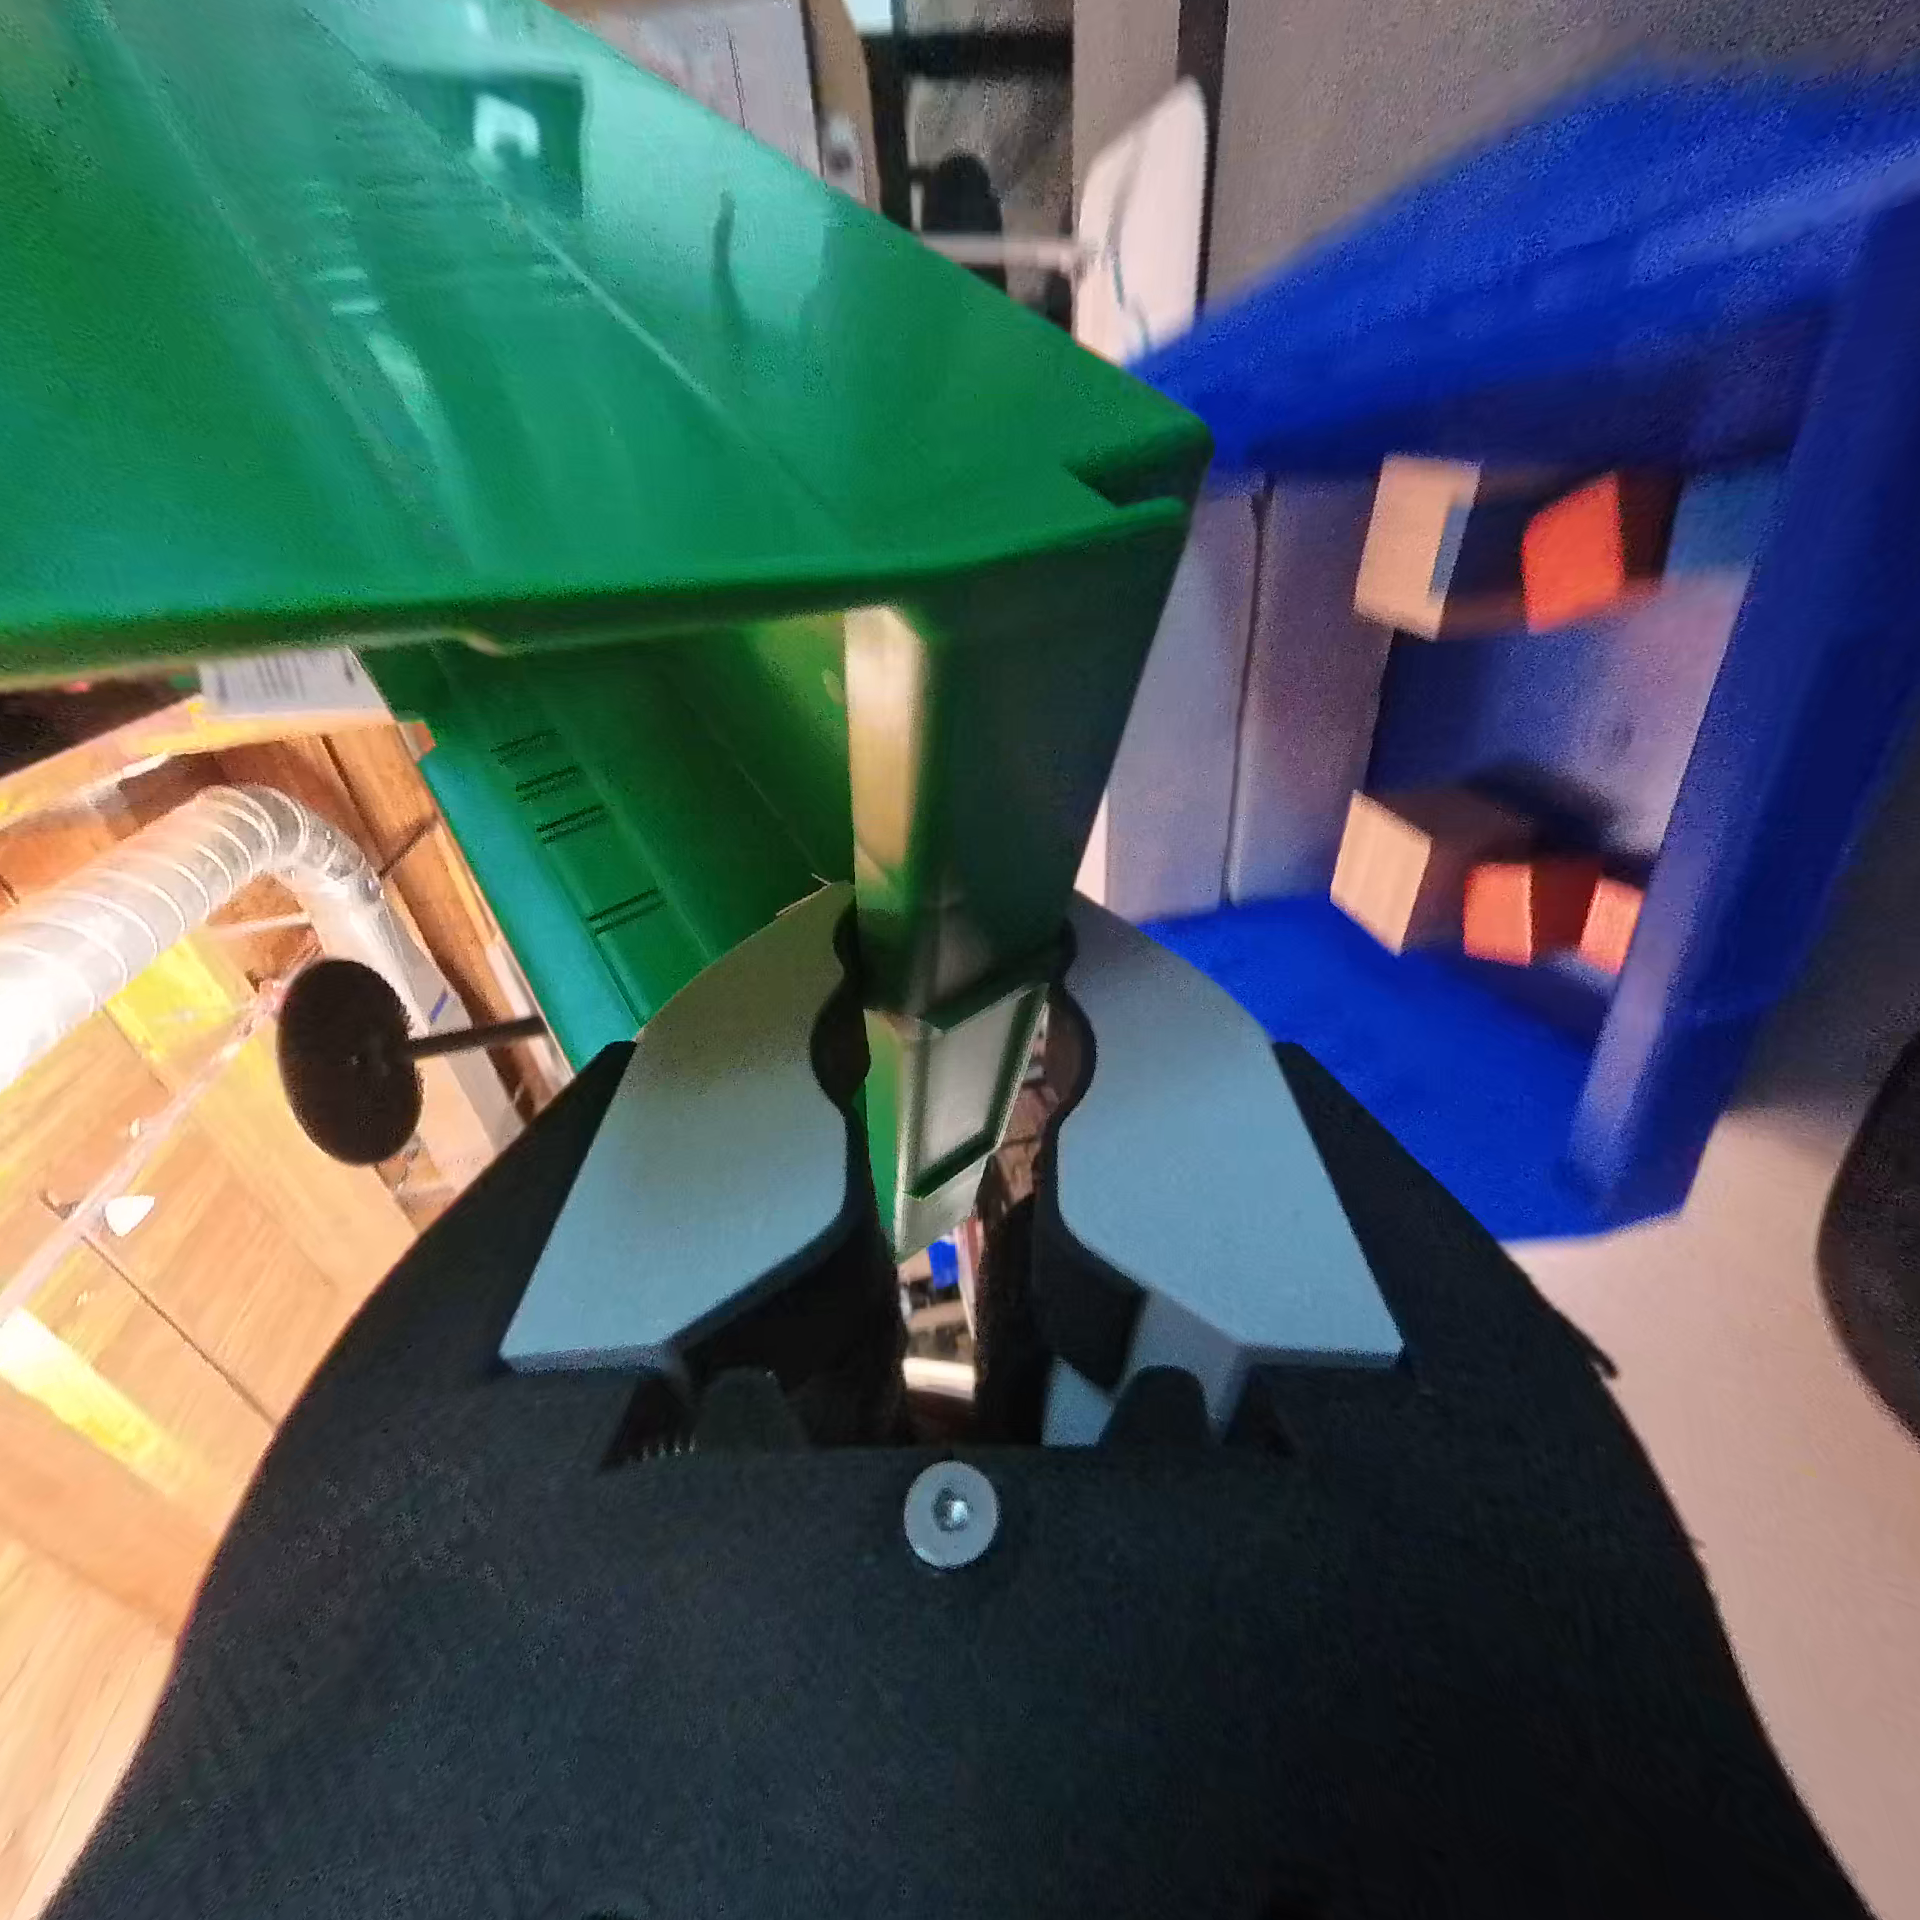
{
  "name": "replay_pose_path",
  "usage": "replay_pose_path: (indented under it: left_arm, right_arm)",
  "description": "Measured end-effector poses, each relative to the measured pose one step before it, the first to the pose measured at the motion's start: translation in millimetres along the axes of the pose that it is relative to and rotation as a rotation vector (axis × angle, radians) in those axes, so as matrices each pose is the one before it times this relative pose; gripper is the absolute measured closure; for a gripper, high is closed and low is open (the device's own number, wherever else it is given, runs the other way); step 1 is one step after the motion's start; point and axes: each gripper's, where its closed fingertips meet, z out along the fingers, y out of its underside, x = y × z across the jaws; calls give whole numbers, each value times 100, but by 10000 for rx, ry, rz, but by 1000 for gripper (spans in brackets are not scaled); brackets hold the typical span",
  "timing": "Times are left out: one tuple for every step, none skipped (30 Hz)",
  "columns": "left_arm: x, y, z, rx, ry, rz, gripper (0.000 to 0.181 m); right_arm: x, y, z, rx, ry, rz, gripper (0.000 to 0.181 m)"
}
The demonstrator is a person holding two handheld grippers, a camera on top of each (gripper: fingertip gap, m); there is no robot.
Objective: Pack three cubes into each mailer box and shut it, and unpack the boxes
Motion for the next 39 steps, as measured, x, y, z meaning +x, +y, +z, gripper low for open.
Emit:
replay_pose_path:
  left_arm:
    - [-299, -1852, 171, 239, 34, -16, 151]
    - [-199, -1861, 197, 240, 80, 7, 151]
    - [-113, -1809, 222, 207, 120, 27, 151]
    - [-19, -1772, 284, 206, 150, 33, 151]
    - [72, -1715, 368, 211, 154, 49, 151]
    - [166, -1641, 460, 212, 146, 28, 151]
    - [256, -1552, 543, 186, 130, 55, 150]
    - [364, -1431, 624, 135, 116, 87, 151]
    - [461, -1309, 682, 99, 118, 115, 151]
    - [557, -1193, 724, 75, 134, 118, 151]
    - [632, -1082, 756, 64, 173, 78, 151]
    - [698, -983, 792, 64, 212, 44, 151]
    - [714, -862, 815, 58, 235, -21, 151]
    - [752, -730, 843, 25, 239, -26, 150]
    - [732, -588, 843, -30, 220, 9, 151]
    - [700, -484, 824, -75, 200, 24, 151]
    - [664, -388, 812, -118, 173, 57, 151]
    - [627, -345, 776, -128, 149, 37, 151]
    - [584, -333, 736, -118, 139, 18, 151]
    - [541, -320, 708, -91, 134, 5, 151]
    - [492, -281, 657, -78, 134, -43, 150]
    - [430, -237, 579, -74, 127, -49, 150]
    - [384, -195, 491, -72, 114, -45, 150]
    - [352, -152, 393, -71, 97, -8, 150]
    - [330, -112, 292, -58, 85, 23, 151]
    - [320, -72, 224, -39, 89, -4, 151]
    - [282, -89, 161, -5, 85, -24, 151]
    - [153, -50, 112, -30, 3, -13, 151]
    - [103, -119, 83, 15, -58, 2, 150]
    - [115, -132, 49, 34, -40, -54, 150]
    - [57, -123, -11, 72, -47, -133, 148]
    - [-82, -207, -147, 181, -125, -211, 146]
    - [-179, -274, -305, 278, -134, -189, 138]
    - [-188, -182, -484, 239, -78, -179, 130]
    - [-290, -205, -703, 313, -84, -238, 123]
    - [-224, -304, -931, 458, 5, -263, 117]
    - [-112, -249, -1154, 510, 82, -357, 115]
    - [24, -135, -1324, 520, 161, -440, 112]
    - [190, -21, -1440, 558, 215, -428, 111]
  right_arm:
    - [1172, -175, -459, 30, 516, -219, 58]
    - [1203, -205, -451, 66, 478, -111, 59]
    - [1187, -346, -482, 161, 418, 59, 59]
    - [1256, -458, -509, 252, 420, 192, 59]
    - [1417, -537, -544, 298, 506, 260, 60]
    - [1531, -631, -584, 346, 580, 264, 61]
    - [1524, -697, -568, 394, 604, 244, 62]
    - [1439, -694, -522, 402, 584, 245, 65]
    - [1215, -668, -426, 377, 496, 275, 68]
    - [1023, -560, -310, 319, 433, 317, 72]
    - [862, -388, -211, 223, 397, 316, 76]
    - [456, -350, -136, 175, 190, 254, 77]
    - [166, -323, -96, 175, 59, 150, 77]
    - [124, -229, -66, 114, 77, 26, 78]
    - [51, -43, -18, 12, 57, -102, 79]
    - [-33, 16, 8, -35, 19, -170, 79]
    - [-28, 49, 11, -38, 34, -173, 79]
    - [-25, 62, 20, -46, 26, -146, 80]
    - [-48, 74, 28, -41, -3, -88, 80]
    - [-24, 15, 11, -13, 0, -37, 80]
    - [-14, -11, 1, 8, -4, -7, 80]
    - [26, -16, -2, 7, 11, 8, 80]
    - [37, -11, 2, 0, 22, 0, 81]
    - [51, 7, -11, -2, 29, -4, 81]
    - [61, 15, 8, -13, 32, -3, 81]
    - [-8, 24, 2, -12, -4, -1, 81]
    - [-62, -6, 5, 0, -28, 4, 81]
    - [-65, 5, 9, -3, -22, -5, 81]
    - [-44, 55, 18, -26, -9, -35, 81]
    - [-44, 75, 12, -38, -8, -46, 81]
    - [-55, 56, 7, -31, -15, -37, 81]
    - [-57, 26, 2, -10, -18, -22, 81]
    - [-63, 27, 0, -5, -22, -17, 82]
    - [-40, 49, 9, -21, -11, -19, 82]
    - [-8, 56, 0, -29, 4, -25, 83]
    - [-23, 54, 11, -24, -8, -19, 83]
    - [-81, 67, -3, -22, -41, -13, 84]
    - [-154, 86, 9, -33, -76, -26, 87]
    - [-212, 151, 15, -64, -113, -78, 91]
